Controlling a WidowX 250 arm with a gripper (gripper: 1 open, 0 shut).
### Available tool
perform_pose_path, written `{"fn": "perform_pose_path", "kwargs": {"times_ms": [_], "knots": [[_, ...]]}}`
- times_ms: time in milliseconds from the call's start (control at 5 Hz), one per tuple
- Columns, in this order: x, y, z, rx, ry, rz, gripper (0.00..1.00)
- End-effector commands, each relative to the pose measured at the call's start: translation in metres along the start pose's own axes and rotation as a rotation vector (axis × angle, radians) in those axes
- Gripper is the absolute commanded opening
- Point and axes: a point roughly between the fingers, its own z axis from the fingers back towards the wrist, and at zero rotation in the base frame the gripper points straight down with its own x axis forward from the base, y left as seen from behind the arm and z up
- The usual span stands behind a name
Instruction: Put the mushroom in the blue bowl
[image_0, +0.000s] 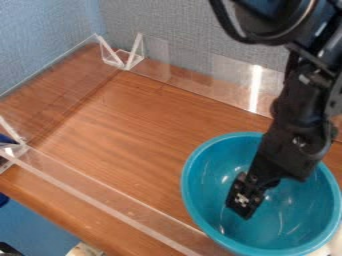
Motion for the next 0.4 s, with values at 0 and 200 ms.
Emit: {"fn": "perform_pose_path", "kwargs": {"times_ms": [0, 200], "knots": [[-0.0002, 0.0008, 0.0041, 0.039, -0.023, 0.079, 1.0], [-0.0075, -0.0003, -0.002, 0.029, -0.02, 0.123, 1.0]]}}
